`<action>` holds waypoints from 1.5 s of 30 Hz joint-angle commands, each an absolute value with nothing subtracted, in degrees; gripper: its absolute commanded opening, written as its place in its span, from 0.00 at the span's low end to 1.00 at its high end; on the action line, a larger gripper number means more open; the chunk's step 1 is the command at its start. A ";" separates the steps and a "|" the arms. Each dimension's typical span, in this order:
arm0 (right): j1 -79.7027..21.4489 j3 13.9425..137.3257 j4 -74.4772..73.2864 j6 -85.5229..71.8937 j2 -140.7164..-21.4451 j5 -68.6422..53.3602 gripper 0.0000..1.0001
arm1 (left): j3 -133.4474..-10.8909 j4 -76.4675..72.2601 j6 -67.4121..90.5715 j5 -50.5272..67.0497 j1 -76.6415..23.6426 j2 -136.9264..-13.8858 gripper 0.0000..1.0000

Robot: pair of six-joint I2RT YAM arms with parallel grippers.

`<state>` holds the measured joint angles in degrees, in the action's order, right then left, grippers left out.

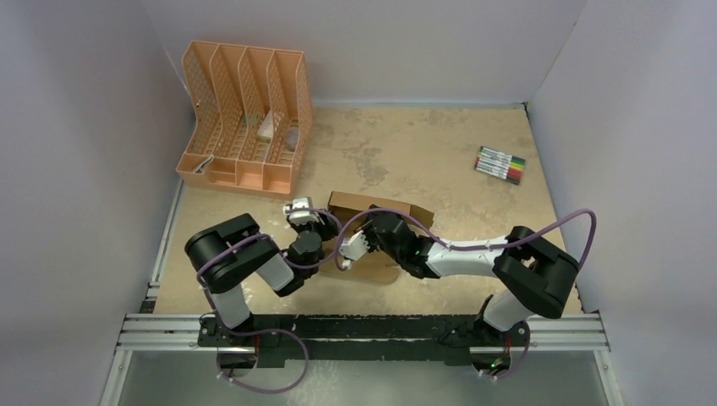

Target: Fold the paper box

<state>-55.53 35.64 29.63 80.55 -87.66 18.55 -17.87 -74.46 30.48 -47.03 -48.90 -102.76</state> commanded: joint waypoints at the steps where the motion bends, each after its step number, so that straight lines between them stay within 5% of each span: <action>1: -55.10 36.09 26.56 78.65 -89.37 19.81 0.00 | -13.33 -74.35 31.52 -44.48 -48.63 -96.15 0.57; 9: -55.11 36.30 28.89 78.93 -89.74 19.73 0.01 | -7.40 -60.60 37.24 -40.11 -49.08 -78.56 0.66; 21: -55.06 42.89 20.22 65.41 -84.96 20.32 0.47 | -17.68 -18.87 41.14 -44.43 -48.28 -53.20 0.78; 25: -55.06 45.44 13.73 57.21 -81.05 19.74 0.59 | -22.07 -12.13 41.38 -41.13 -46.73 -52.78 0.83; 36: -53.12 49.69 0.67 38.05 -71.80 21.03 0.67 | -35.48 -3.04 39.94 -20.89 -33.10 -61.11 0.85; 45: -40.78 49.40 -2.46 22.53 -69.32 18.38 0.69 | -43.41 2.44 37.84 -15.55 -31.62 -69.04 0.85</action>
